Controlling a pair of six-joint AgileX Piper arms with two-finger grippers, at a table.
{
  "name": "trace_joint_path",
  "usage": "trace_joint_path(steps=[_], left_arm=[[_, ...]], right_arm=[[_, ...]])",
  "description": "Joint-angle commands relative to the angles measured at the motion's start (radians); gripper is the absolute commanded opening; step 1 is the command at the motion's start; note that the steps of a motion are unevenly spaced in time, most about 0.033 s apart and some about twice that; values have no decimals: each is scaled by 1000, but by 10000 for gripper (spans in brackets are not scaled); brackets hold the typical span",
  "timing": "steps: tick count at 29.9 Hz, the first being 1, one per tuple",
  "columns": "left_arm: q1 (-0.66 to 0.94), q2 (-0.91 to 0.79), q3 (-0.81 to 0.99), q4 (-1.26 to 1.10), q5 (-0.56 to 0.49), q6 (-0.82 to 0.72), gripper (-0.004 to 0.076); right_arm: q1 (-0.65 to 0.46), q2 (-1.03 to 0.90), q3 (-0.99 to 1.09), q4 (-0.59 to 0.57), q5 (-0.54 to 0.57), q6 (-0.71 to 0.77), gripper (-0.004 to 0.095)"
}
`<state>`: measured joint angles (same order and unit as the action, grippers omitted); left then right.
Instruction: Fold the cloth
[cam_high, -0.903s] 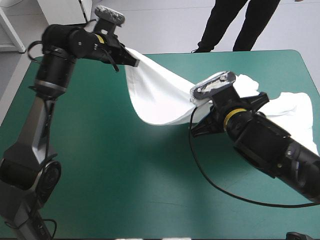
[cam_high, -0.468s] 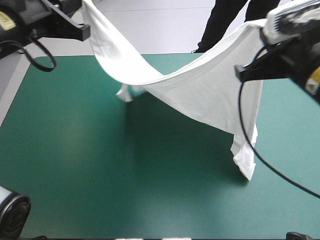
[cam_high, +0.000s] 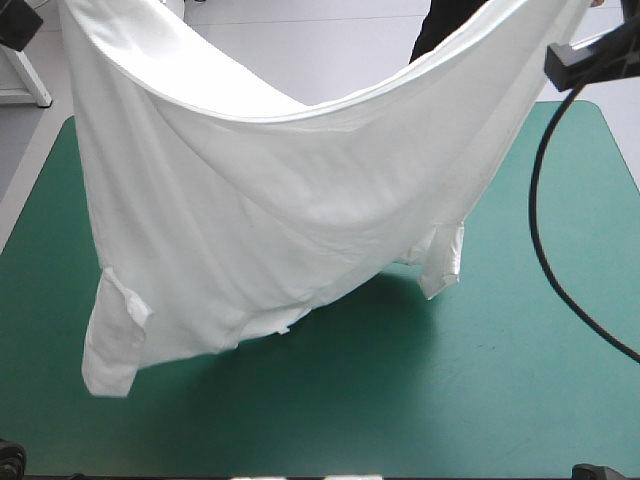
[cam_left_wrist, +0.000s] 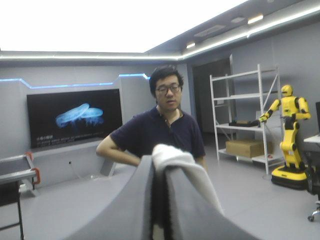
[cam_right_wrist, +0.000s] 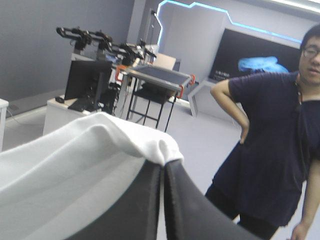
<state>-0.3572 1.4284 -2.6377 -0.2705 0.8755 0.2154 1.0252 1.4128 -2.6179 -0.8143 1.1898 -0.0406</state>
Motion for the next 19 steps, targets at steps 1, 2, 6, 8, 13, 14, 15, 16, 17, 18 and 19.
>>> trace_joint_path(steps=[1, 2, 6, 8, 13, 14, 15, 16, 17, 18, 19], left_arm=[[-2, -23, -14, -65, -177, 37, -22], [-2, -25, -14, -65, -195, 37, -22], [-2, -32, -16, -66, -279, 48, -22], [-2, -33, -24, -72, -305, 57, -22], [-2, -36, -32, -49, -302, 82, -22], [-2, -26, -27, -29, -279, 79, -22], [-2, -17, -23, 1, -257, 72, -22], [-2, -1, -13, 40, -232, 58, -22], [-2, 17, -3, 80, -205, 28, -22], [-2, 35, 7, 113, -182, 6, -22], [-2, 58, 18, 151, -149, -23, -22]], right_arm=[[2, 4, -24, -17, -202, -14, -16], [2, 4, -25, -17, -224, -14, -16], [2, 12, -25, -25, -331, -18, -16], [2, 13, -25, -25, -373, -22, -16], [2, 16, -25, -39, -360, -26, -14], [0, 23, -25, -52, -325, -21, -14], [0, 28, -25, -73, -288, -15, -14], [0, 40, -23, -108, -238, 1, -15], [0, 54, -23, -145, -184, 22, -15], [0, 71, -23, -170, -145, 41, -17], [0, 87, -23, -198, -102, 65, -17]])
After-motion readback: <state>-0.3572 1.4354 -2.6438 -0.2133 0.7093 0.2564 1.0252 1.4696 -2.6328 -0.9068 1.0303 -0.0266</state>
